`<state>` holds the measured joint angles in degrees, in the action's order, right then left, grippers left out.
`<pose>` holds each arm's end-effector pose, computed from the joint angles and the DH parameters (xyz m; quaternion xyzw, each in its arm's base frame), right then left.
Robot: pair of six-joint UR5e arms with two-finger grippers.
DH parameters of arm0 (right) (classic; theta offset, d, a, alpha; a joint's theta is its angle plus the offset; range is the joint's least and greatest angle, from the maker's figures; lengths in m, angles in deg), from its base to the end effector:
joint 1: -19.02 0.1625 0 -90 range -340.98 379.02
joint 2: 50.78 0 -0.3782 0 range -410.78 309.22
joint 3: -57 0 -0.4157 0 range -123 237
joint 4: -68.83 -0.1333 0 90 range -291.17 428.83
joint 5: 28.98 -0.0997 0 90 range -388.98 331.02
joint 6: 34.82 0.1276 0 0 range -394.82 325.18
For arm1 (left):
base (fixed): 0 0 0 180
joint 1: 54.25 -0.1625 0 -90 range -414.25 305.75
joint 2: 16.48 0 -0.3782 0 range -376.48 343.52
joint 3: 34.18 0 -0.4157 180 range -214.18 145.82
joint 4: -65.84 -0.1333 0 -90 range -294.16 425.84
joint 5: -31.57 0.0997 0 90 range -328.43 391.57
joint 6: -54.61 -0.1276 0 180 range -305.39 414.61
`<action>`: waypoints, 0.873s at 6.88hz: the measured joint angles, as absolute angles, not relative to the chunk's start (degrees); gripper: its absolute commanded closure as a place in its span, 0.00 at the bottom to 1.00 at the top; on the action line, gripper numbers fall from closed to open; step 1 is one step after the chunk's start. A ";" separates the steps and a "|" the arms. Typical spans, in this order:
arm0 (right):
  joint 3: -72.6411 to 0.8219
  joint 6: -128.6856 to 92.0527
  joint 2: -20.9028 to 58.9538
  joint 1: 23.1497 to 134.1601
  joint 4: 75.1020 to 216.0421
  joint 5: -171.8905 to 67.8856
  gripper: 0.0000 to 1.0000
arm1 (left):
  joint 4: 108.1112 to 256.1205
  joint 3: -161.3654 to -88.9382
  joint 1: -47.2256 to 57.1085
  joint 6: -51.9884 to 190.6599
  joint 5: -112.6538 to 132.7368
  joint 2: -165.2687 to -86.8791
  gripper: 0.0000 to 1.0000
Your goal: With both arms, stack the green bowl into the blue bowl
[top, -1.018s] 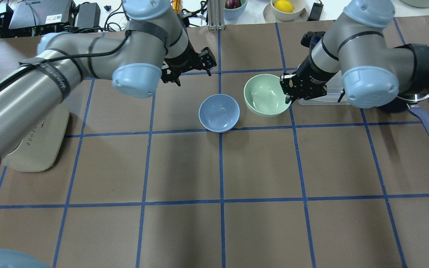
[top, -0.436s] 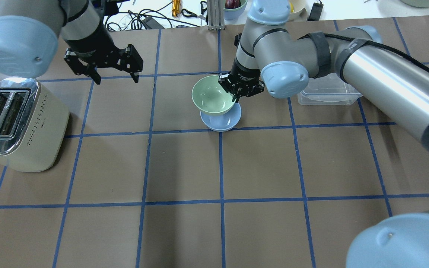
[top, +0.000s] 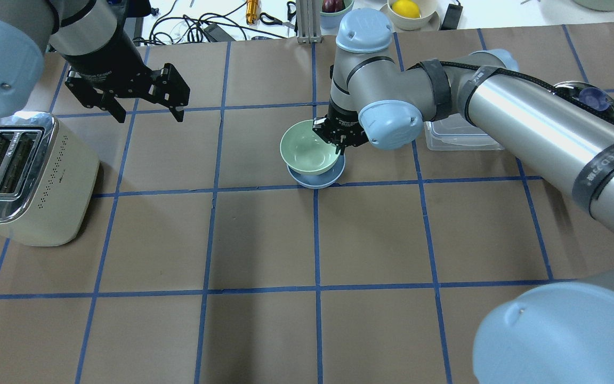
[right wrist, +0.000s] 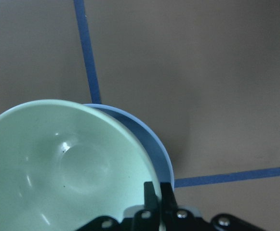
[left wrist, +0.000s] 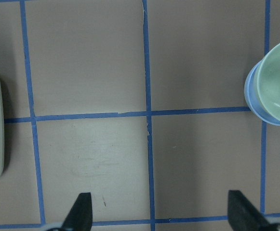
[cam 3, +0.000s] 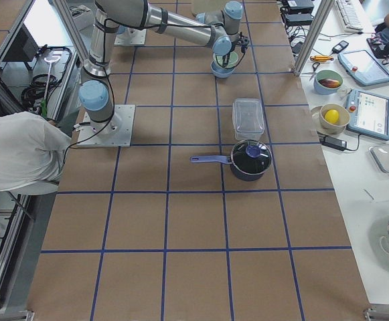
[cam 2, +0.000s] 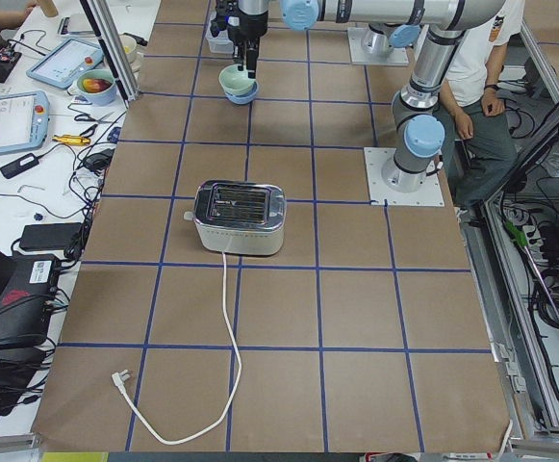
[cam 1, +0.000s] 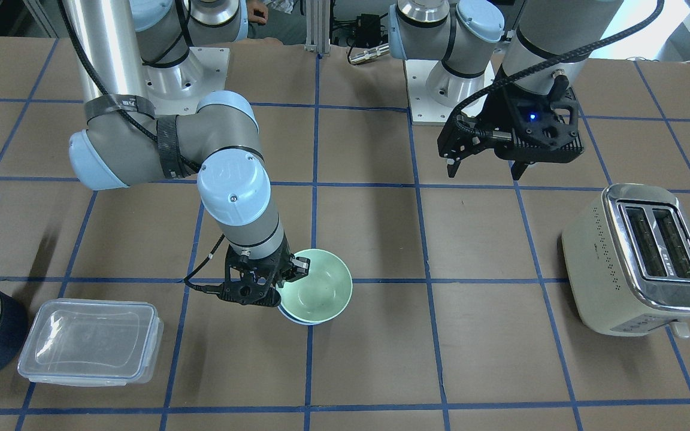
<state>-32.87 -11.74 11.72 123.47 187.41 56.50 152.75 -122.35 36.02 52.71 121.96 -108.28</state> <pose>0.3001 -0.5899 0.1818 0.0748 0.9964 0.0027 0.0407 -0.1349 -0.5334 0.4187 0.0188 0.9994 -0.0272 0.0038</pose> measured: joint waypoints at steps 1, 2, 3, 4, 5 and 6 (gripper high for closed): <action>-33.83 -11.82 11.59 123.46 188.43 56.71 0.01 | 152.92 -122.32 35.89 52.41 122.07 -107.59 0.00; -34.43 -11.86 11.65 123.36 189.25 56.71 0.00 | 152.92 -122.21 35.66 52.24 121.91 -107.32 0.00; -34.30 -11.90 12.11 122.95 189.43 56.68 0.00 | 152.84 -122.19 35.70 52.20 121.65 -107.28 0.00; -33.77 -11.98 13.59 122.10 188.64 56.77 0.00 | 152.70 -122.21 35.77 52.34 121.50 -107.36 0.00; -33.15 -12.61 16.67 120.80 186.13 56.84 0.00 | 152.55 -122.30 35.88 52.66 121.38 -107.51 0.00; -32.12 -13.83 20.79 119.26 180.83 56.92 0.00 | 152.46 -122.30 36.03 52.86 121.36 -107.58 0.00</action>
<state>-32.12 -13.83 20.79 119.26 180.83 56.92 152.46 -122.30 36.03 52.86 121.36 -107.58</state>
